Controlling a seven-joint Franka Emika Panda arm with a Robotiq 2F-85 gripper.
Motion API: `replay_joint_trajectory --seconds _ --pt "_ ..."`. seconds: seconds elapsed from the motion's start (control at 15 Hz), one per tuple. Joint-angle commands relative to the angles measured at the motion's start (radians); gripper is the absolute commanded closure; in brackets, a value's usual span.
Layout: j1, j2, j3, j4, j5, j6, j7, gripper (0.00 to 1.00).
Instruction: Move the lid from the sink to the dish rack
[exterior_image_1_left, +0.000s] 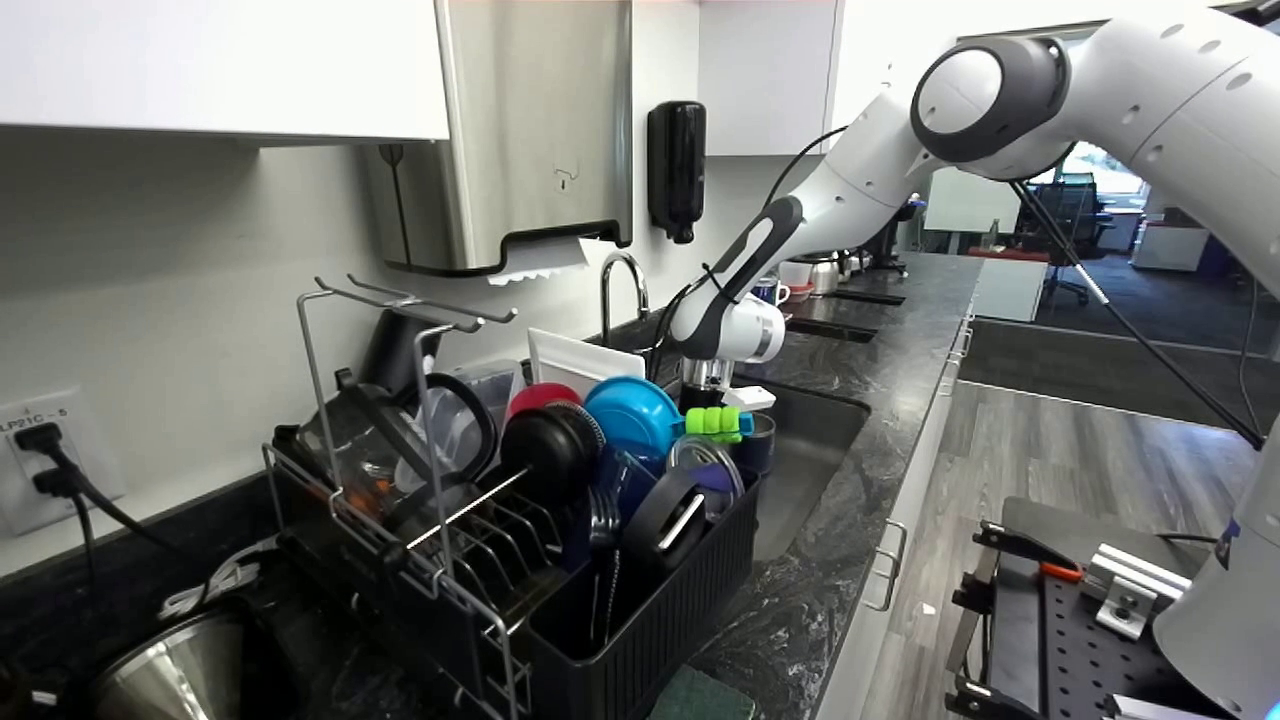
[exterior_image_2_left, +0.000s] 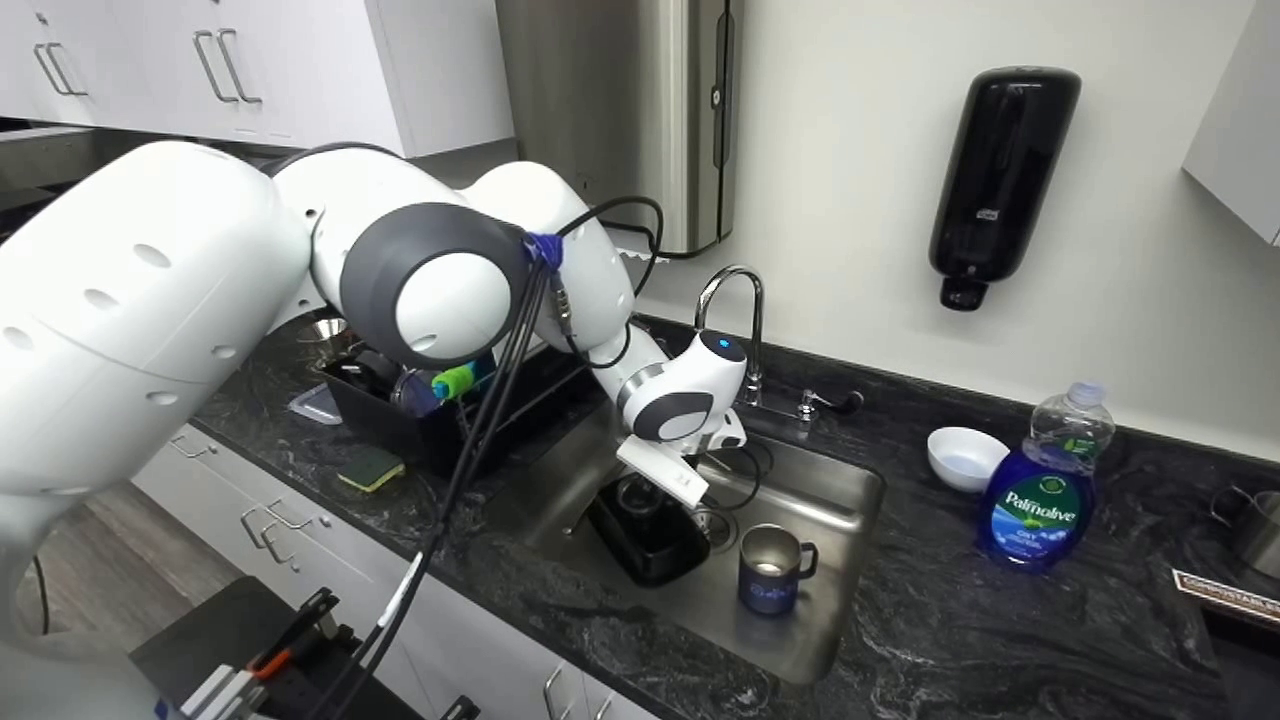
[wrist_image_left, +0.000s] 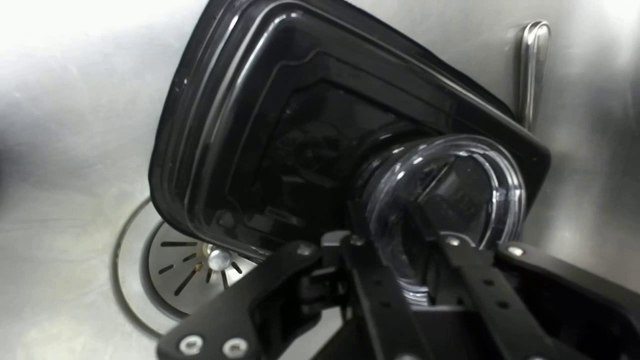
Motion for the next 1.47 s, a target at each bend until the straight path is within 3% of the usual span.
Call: replay_joint_trajectory --seconds 0.0,0.27,0.93,1.4 --pt "-0.008 0.002 0.005 0.012 0.019 -0.044 -0.044 0.95" --pt "-0.016 -0.016 0.009 -0.006 0.02 -0.06 -0.071 0.95" --pt "-0.013 -0.2 -0.004 -0.194 0.022 -0.064 -0.179 0.95" --pt "-0.005 -0.218 -0.014 -0.209 0.037 -0.067 -0.206 0.95"
